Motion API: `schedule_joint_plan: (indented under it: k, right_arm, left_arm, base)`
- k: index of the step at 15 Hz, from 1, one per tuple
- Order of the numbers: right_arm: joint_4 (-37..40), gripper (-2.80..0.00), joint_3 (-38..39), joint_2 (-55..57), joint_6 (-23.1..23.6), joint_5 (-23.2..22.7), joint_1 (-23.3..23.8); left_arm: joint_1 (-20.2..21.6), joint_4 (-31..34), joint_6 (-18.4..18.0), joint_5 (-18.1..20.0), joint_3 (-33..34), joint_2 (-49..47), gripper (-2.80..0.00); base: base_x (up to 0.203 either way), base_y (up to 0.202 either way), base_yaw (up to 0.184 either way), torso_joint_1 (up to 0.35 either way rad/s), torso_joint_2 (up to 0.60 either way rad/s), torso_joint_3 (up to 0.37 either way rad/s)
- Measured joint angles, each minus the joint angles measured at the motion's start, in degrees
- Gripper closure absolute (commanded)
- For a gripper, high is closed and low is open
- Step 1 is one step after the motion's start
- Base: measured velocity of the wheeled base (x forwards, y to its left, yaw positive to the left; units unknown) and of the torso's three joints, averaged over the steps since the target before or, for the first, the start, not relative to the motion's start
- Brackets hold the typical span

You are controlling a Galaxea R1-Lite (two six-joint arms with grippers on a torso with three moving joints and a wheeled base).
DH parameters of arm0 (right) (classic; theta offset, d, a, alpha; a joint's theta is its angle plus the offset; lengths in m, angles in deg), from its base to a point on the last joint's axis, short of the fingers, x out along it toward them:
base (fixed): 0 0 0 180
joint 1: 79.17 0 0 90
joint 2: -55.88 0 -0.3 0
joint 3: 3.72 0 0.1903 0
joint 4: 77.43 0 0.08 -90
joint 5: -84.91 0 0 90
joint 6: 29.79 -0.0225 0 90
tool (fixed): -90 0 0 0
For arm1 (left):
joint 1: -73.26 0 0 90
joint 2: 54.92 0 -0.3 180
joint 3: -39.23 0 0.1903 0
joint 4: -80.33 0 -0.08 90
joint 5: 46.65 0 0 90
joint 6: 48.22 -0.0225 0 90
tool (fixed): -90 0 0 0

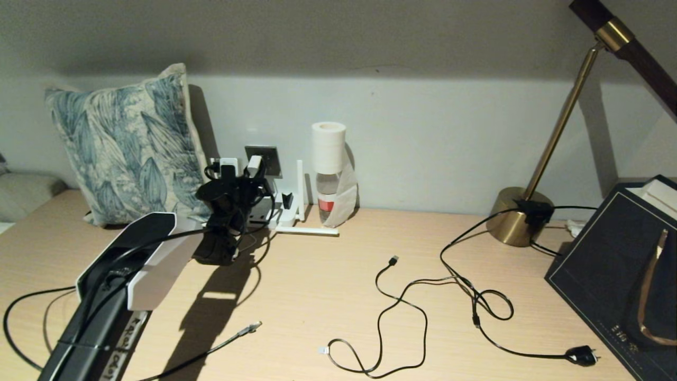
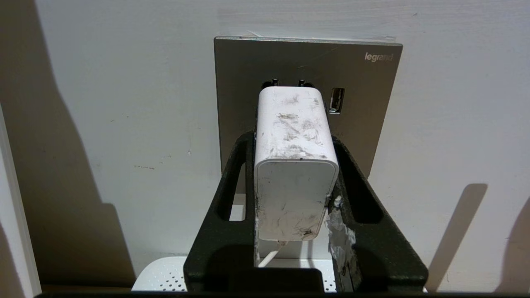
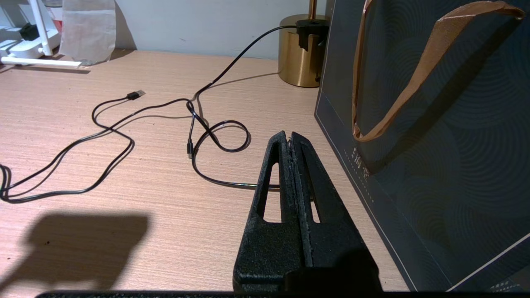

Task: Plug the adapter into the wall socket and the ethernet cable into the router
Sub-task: Plug plug into socket

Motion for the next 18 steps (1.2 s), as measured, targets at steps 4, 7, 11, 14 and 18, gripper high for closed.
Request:
schedule_joint_plan:
  k: [4, 7, 11, 14, 18]
  right_arm:
    - [0.0, 0.00, 0.0, 0.0, 0.0, 0.0, 0.0]
    - [0.0, 0.00, 0.0, 0.0, 0.0, 0.0, 0.0]
    - [0.0, 0.00, 0.0, 0.0, 0.0, 0.0, 0.0]
    - [0.0, 0.00, 0.0, 0.0, 0.0, 0.0, 0.0]
    - [0.0, 0.00, 0.0, 0.0, 0.0, 0.0, 0.0]
  left_arm:
    - [0.0, -0.2, 0.0, 0.0, 0.3, 0.0, 0.00]
    - [0.0, 0.0, 0.0, 0.0, 0.3, 0.0, 0.00]
    - [-0.1, 0.6, 0.0, 0.0, 0.0, 0.1, 0.00]
    - [-0.1, 1.9, 0.0, 0.0, -0.6, 0.4, 0.00]
    - [-0.1, 2.7, 0.0, 0.0, -1.3, 0.7, 0.00]
  base:
    - [0.000, 0.000, 0.000, 0.000, 0.00, 0.000]
    - [0.000, 0.000, 0.000, 0.000, 0.00, 0.000]
    - [0.000, 0.000, 0.000, 0.000, 0.00, 0.000]
    - [0.000, 0.000, 0.000, 0.000, 0.00, 0.000]
    - [0.000, 0.000, 0.000, 0.000, 0.00, 0.000]
